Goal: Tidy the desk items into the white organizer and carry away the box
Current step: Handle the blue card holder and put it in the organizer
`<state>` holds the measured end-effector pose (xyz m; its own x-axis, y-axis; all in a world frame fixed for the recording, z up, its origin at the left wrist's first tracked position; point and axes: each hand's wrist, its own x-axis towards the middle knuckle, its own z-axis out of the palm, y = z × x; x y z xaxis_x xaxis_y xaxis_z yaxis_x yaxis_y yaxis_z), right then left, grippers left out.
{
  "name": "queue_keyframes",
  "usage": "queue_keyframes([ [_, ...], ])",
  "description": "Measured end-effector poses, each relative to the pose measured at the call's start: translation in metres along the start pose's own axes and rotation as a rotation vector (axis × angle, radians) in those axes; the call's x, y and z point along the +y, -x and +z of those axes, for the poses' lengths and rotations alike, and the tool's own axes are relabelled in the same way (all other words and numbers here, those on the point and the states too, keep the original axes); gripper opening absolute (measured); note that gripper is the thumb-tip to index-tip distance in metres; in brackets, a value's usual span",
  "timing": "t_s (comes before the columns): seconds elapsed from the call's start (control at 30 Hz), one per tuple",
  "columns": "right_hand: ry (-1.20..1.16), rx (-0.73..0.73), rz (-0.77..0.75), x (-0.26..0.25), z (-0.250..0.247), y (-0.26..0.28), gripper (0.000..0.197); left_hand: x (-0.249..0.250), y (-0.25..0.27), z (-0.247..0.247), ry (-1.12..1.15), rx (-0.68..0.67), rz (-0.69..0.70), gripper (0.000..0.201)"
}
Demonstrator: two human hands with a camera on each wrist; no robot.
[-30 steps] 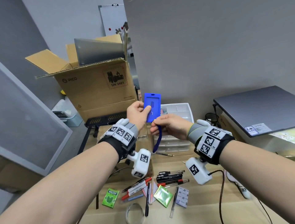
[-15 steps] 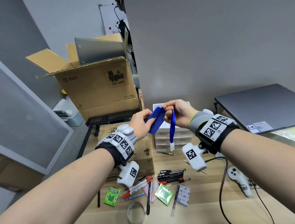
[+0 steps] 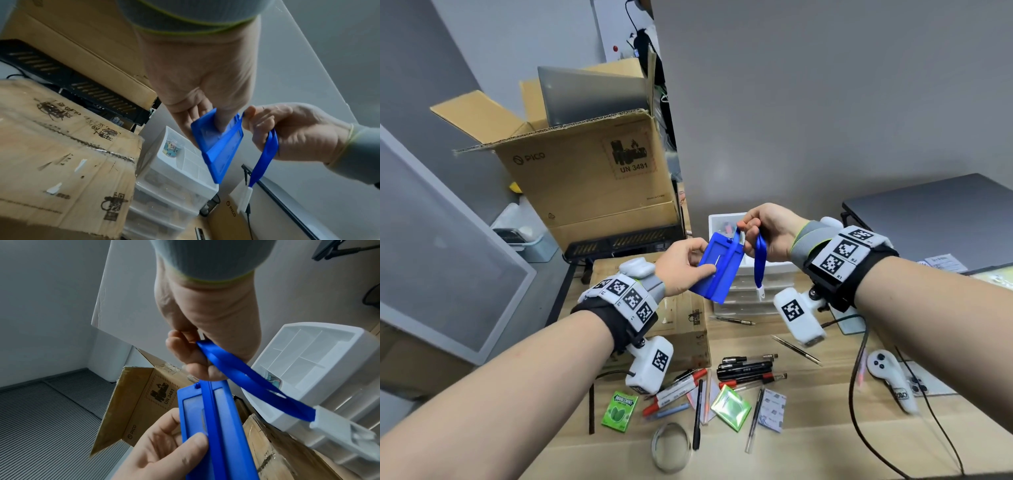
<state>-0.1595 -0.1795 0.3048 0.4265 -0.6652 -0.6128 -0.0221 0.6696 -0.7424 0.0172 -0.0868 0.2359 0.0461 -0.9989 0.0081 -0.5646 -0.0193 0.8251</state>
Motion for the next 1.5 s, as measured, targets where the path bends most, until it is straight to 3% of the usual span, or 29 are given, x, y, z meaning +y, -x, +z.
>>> queue_keyframes([
  [0.2, 0.045, 0.009, 0.009, -0.002, 0.005, -0.001, 0.022, 0.000, -0.001, -0.001, -0.080, -0.002, -0.040, 0.010],
  [0.3, 0.044, 0.025, -0.001, -0.002, 0.006, -0.002, 0.024, -0.001, 0.000, -0.001, -0.001, -0.008, -0.054, 0.011],
  [0.57, 0.143, 0.044, 0.072, -0.001, 0.001, -0.009, 0.031, 0.006, 0.009, 0.001, 0.257, -0.219, -0.122, 0.016],
  [0.73, 0.251, 0.030, 0.085, -0.005, 0.002, -0.006, 0.031, 0.003, 0.013, 0.003, 0.153, -0.325, -0.140, 0.026],
  [1.2, 0.151, 0.082, 0.084, 0.008, -0.010, -0.014, 0.033, 0.002, 0.018, 0.005, 0.345, -0.323, -0.169, 0.020],
  [1.5, 0.372, 0.026, 0.087, 0.032, -0.022, -0.029, 0.030, 0.002, 0.024, 0.010, 0.397, -0.321, -0.178, 0.023],
])
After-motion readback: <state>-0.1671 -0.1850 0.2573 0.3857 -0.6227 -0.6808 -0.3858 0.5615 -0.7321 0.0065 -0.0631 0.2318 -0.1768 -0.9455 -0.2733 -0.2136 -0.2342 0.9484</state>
